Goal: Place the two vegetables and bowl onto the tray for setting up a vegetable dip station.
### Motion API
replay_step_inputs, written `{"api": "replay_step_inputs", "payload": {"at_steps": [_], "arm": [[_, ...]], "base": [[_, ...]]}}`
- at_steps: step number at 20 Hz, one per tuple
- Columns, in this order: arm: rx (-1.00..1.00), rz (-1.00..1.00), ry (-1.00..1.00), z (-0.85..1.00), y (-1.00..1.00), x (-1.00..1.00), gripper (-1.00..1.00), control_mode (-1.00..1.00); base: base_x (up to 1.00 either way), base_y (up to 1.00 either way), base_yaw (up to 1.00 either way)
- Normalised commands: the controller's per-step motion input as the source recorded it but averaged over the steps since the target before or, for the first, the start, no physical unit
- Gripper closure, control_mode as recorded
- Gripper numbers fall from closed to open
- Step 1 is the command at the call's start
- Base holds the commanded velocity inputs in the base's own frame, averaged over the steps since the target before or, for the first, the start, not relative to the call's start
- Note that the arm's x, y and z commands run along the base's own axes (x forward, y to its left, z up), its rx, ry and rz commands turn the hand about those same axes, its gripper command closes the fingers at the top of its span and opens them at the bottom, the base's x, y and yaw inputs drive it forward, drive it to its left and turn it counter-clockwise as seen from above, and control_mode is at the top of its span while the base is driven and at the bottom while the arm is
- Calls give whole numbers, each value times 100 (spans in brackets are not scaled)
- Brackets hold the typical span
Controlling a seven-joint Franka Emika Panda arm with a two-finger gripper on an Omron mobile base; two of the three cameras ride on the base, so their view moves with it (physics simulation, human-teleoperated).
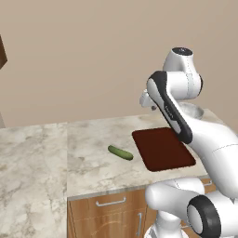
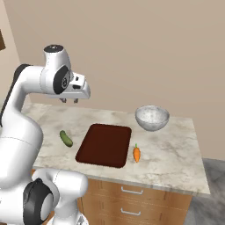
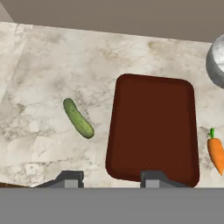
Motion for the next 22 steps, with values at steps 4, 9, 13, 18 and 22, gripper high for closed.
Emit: {"api": "replay_step_inputs", "payload": {"at_steps": [4, 9, 13, 18, 22], "arm": [[0, -1, 0, 0, -1, -1, -100, -100], [0, 0, 0, 0, -20, 0, -100, -100], [0, 0, 0, 0, -24, 0, -100, -100], [5, 1, 1, -1, -25, 6, -100, -100], [10, 10, 1, -2, -23, 11, -100, -100]], "base": [[0, 0, 0], [0, 0, 0], [0, 0, 0], [0, 0, 0], [0, 0, 0]]}}
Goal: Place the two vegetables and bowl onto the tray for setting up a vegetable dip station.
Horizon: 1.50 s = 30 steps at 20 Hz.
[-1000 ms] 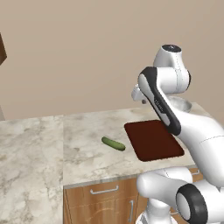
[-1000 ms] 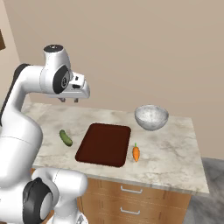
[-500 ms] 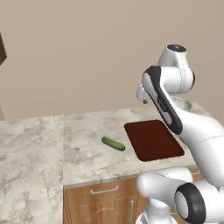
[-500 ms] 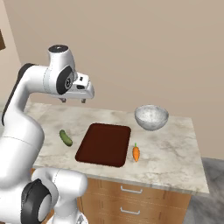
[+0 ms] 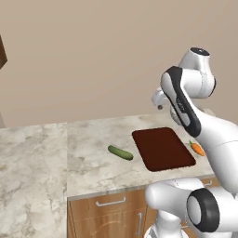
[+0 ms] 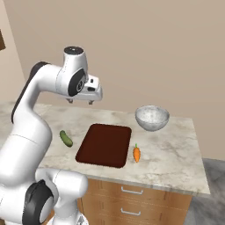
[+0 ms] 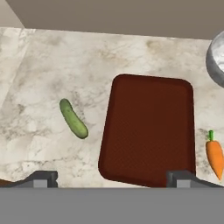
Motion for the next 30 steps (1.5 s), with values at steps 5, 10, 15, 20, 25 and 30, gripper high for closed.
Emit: {"api": "replay_step_inputs", "payload": {"at_steps": [5, 10, 15, 20, 25, 30], "arm": [[3, 13, 0, 0, -29, 10, -100, -100], [0, 4, 0, 0, -28, 2, -100, -100], [-6, 0, 0, 0, -28, 3, -100, -100], [-10, 0, 0, 0, -27, 6, -100, -100], [-11, 0, 0, -2, -24, 8, -100, -100], [-13, 0, 3, -3, -15, 16, -100, -100]], "base": [[0, 0, 0], [0, 0, 0], [0, 0, 0], [0, 0, 0], [0, 0, 0], [0, 0, 0]]}}
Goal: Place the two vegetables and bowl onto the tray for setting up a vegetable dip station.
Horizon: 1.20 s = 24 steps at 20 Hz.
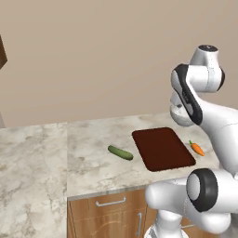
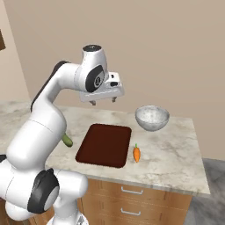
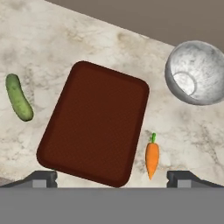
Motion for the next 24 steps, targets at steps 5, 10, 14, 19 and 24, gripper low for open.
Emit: {"api": "replay_step_inputs", "payload": {"at_steps": [5, 10, 14, 19, 24], "arm": [[-7, 0, 2, -4, -15, 14, -100, -100], [0, 0, 0, -4, -22, 8, -100, -100], [0, 0, 0, -3, -24, 5, -100, -100], [0, 0, 0, -3, -20, 5, -100, -100], [0, 0, 0, -2, -18, 11, -100, -100]], "base": [[0, 0, 0], [0, 0, 0], [0, 0, 0], [0, 0, 0], [0, 0, 0]]}}
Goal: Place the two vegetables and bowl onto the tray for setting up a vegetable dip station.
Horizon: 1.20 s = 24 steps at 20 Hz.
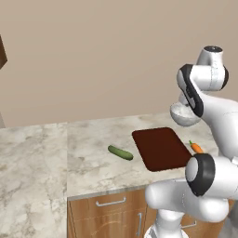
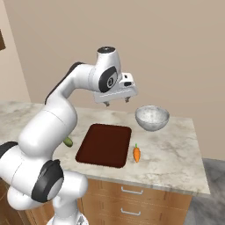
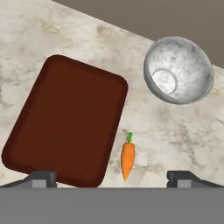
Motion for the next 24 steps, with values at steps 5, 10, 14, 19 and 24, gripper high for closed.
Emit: {"api": "replay_step_inputs", "payload": {"at_steps": [5, 10, 14, 19, 24], "arm": [[-1, 0, 0, -4, -11, 16, -100, -100], [0, 2, -1, -7, -13, 19, -100, -100], [0, 2, 0, -10, -13, 24, -100, -100], [0, 1, 0, -17, -11, 28, -100, -100], [0, 2, 0, -20, -14, 27, -100, -100]], "base": [[0, 0, 0], [0, 0, 0], [0, 0, 0], [0, 0, 0], [0, 0, 0]]}}
